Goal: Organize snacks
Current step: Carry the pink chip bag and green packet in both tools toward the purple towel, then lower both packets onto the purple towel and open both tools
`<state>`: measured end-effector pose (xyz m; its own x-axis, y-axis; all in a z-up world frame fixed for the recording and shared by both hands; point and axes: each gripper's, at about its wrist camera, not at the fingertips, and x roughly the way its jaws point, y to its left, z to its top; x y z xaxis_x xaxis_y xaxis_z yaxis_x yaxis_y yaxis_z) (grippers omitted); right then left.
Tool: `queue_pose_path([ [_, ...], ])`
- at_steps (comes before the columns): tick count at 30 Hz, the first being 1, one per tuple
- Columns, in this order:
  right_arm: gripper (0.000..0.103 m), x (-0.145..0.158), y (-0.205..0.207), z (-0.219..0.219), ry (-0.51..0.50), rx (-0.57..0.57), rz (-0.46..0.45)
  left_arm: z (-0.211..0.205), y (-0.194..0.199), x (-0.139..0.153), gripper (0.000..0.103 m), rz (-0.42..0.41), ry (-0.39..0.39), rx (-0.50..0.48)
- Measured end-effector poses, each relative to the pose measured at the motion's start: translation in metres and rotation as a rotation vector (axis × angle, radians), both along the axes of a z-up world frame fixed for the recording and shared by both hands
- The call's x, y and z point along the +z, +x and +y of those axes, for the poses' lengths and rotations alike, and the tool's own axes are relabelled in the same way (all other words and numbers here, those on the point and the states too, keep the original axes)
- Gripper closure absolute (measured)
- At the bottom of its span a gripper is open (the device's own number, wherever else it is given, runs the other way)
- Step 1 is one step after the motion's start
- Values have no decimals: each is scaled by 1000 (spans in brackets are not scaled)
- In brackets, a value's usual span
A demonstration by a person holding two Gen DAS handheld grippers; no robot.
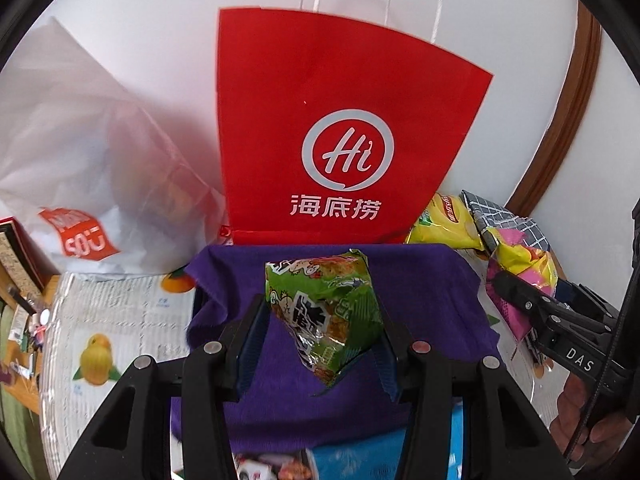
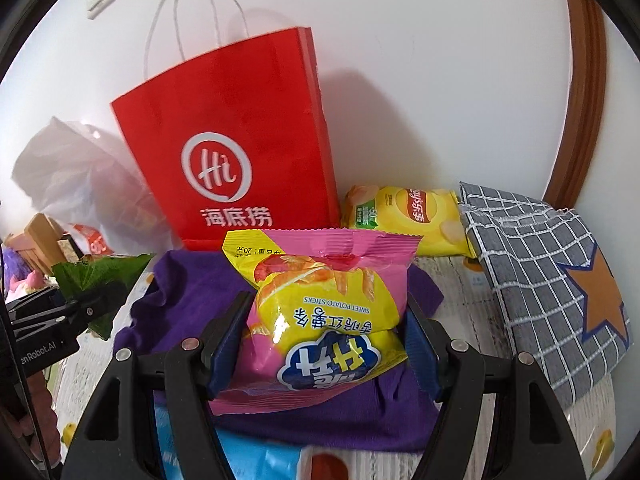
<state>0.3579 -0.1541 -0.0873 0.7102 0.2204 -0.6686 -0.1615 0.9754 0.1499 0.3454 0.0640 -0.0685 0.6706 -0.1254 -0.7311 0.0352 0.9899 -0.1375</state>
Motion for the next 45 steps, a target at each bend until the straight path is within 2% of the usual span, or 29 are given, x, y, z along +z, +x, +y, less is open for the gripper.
queue_pose_path([
  [6, 32, -7, 28, 7, -14, 6, 3, 1, 30, -11, 56, 13, 11, -7],
  [11, 32, -19, 47, 12, -16, 16, 17, 6, 41, -30, 56, 30, 33, 7],
  [17, 32, -42, 66, 7, -30, 6, 77, 16, 48, -45, 56, 78, 38, 34],
  [28, 32, -53, 76, -6, -18, 0, 96, 22, 53, -56, 56, 112, 33, 38],
  [45, 32, -73, 82, 6, -74, 45, 150, 22, 62, -74, 56, 172, 54, 47],
])
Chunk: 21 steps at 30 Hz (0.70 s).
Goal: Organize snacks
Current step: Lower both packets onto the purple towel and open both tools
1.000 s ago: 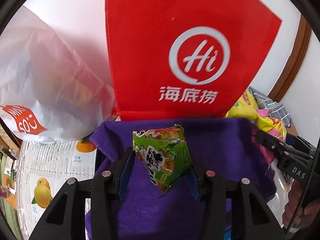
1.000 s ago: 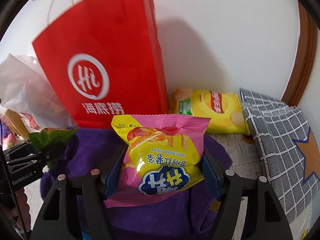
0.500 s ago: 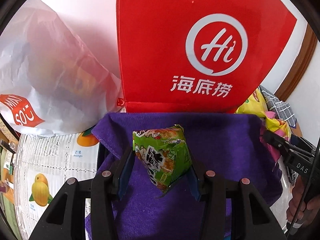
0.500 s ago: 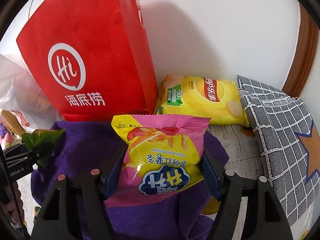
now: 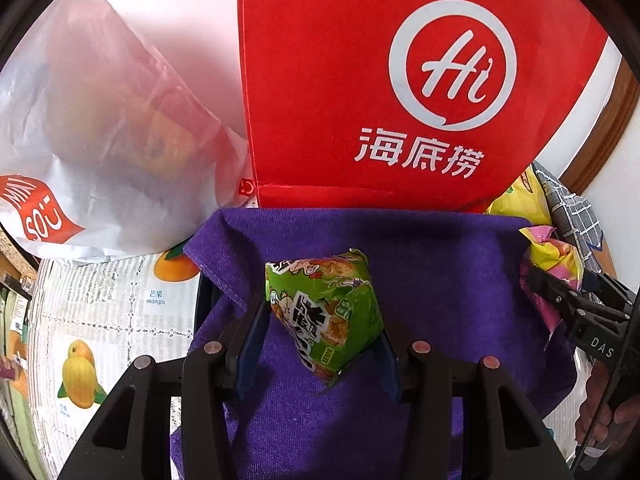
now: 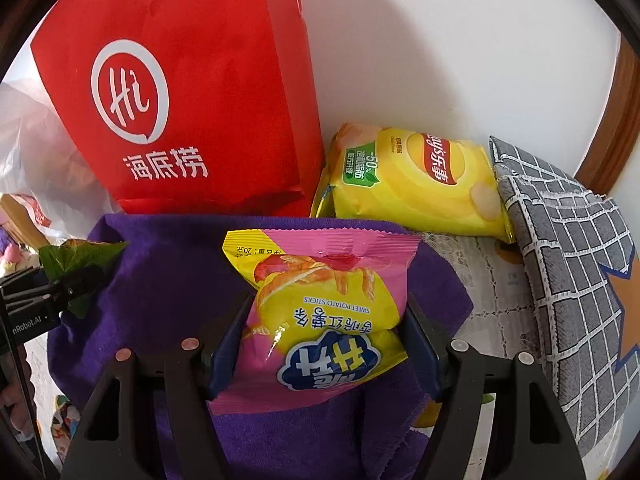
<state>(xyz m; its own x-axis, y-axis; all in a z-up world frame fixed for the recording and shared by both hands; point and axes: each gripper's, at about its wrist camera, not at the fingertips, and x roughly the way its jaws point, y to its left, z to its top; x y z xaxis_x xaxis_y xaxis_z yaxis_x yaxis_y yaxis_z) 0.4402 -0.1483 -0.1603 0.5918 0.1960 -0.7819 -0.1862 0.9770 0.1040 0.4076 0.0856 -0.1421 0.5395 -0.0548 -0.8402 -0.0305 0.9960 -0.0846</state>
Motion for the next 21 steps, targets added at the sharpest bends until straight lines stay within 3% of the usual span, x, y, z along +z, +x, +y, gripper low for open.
queue_pose_path([
  [21, 32, -7, 2, 3, -23, 15, 30, -20, 9, -18, 56, 61, 20, -18],
])
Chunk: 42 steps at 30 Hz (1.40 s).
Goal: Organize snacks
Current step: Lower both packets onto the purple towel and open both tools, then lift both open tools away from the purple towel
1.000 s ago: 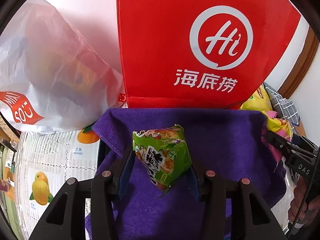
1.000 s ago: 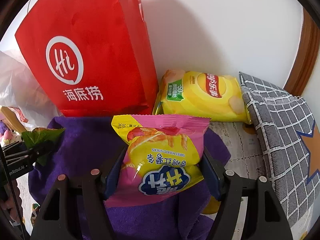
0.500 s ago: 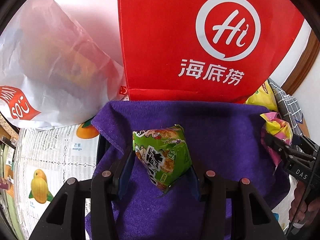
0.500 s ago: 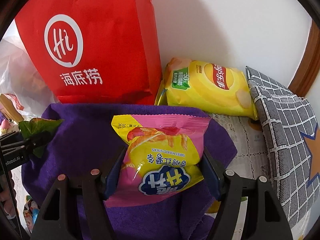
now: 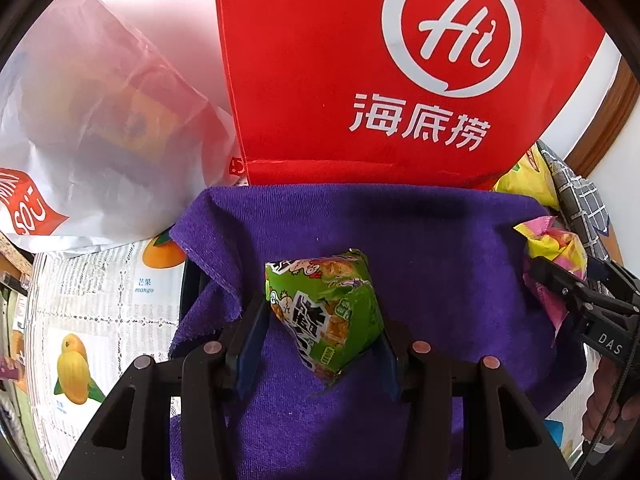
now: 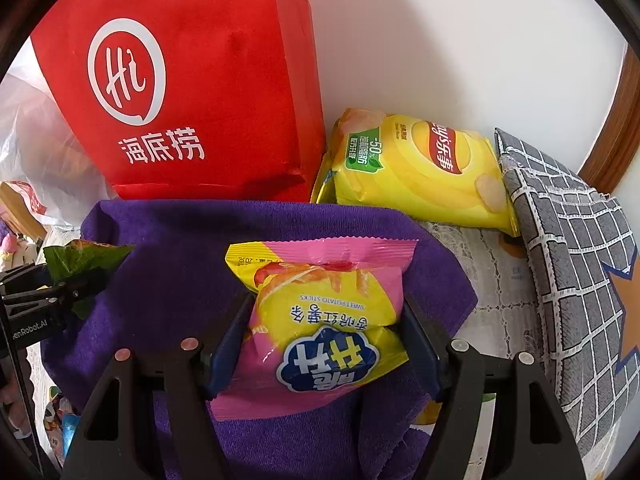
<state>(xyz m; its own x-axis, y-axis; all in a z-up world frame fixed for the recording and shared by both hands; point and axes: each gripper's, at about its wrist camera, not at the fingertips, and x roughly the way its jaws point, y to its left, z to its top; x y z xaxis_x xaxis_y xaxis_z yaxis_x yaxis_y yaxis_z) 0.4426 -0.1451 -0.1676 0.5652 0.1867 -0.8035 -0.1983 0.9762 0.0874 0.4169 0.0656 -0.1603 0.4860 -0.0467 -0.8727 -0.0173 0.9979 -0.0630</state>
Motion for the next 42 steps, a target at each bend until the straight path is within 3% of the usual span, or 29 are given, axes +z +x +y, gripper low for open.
queue_pose_path([
  [13, 31, 1, -1, 1, -8, 2, 0, -14, 6, -10, 56, 23, 7, -11],
  [27, 24, 15, -9, 2, 17, 10, -32, -16, 6, -13, 55, 36, -1, -23],
  [30, 23, 20, -12, 3, 19, 10, -50, -14, 4, -10, 48, 41, -24, -35],
  [32, 23, 22, -13, 4, 26, 10, -52, -17, 2, -7, 38, 33, -12, -41],
  [35, 23, 24, -15, 5, 35, 8, -52, -20, -1, 1, 35, 6, 29, -47],
  [40, 23, 33, -23, 9, 35, 15, -63, -20, -7, 14, 32, -22, 28, -36],
  [42, 17, 38, -28, 9, 39, 8, -75, -21, -10, 21, 32, -34, 29, -23],
])
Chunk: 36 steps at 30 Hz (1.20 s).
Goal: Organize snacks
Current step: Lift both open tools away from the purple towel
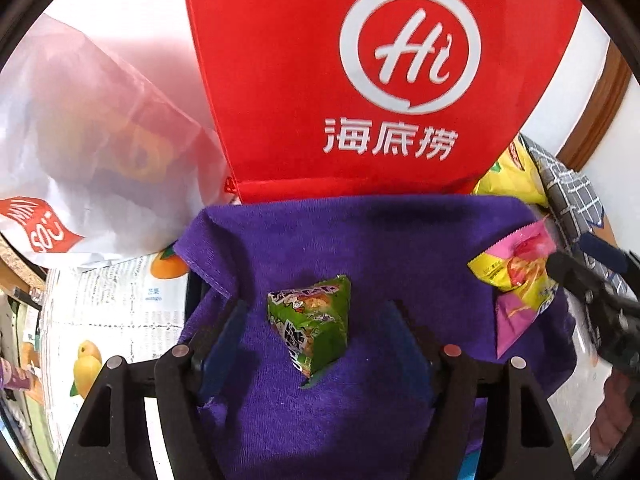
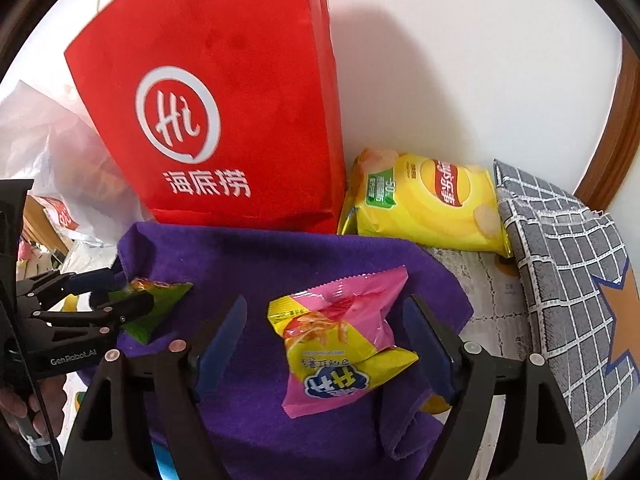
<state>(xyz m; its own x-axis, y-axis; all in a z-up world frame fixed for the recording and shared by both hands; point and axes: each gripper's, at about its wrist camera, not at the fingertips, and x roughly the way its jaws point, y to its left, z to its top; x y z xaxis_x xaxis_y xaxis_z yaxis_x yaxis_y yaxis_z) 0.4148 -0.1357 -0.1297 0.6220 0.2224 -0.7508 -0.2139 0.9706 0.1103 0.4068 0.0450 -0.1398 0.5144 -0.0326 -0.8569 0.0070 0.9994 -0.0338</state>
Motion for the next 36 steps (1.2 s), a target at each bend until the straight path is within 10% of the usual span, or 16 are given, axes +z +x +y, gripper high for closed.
queue_pose_path([
  [22, 11, 48, -103, -54, -86, -211, -47, -12, -94, 77, 30, -153, 52, -56],
  [36, 11, 76, -202, -57, -61, -115, -138, -13, -185, 100, 30, -206, 8, -41],
])
